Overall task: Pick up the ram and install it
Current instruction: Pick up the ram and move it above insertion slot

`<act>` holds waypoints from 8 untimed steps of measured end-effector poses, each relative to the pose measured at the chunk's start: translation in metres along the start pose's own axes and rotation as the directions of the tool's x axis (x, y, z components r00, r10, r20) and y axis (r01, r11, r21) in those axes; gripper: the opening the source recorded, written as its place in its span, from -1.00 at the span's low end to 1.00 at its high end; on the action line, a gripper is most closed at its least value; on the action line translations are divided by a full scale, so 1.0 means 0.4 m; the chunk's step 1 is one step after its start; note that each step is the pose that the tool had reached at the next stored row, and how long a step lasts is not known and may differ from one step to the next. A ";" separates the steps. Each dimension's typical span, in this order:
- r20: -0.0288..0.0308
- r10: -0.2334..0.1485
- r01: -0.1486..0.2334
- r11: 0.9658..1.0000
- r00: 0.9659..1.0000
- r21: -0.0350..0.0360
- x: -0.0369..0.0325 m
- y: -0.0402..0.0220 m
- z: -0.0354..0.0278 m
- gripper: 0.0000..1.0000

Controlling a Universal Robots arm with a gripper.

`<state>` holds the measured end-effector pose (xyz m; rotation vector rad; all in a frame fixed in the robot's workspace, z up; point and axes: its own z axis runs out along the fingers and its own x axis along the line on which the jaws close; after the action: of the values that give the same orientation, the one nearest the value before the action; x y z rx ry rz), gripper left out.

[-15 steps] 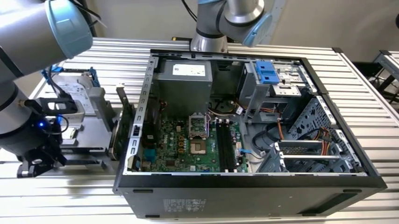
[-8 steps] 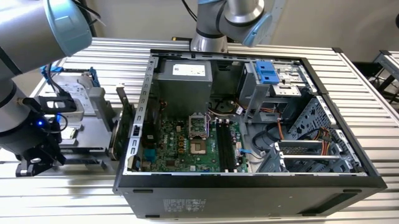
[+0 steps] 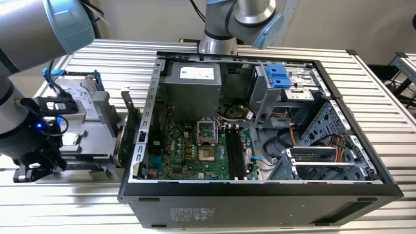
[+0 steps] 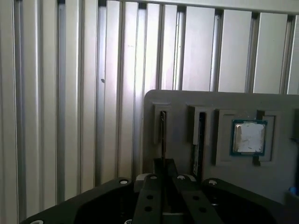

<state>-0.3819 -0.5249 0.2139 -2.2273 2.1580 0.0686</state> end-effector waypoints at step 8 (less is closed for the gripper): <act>0.000 0.000 0.000 1.000 1.000 0.000 -0.001 0.000 -0.021 -1.00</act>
<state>-0.3818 -0.5249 0.2225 -2.2275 2.1578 0.0686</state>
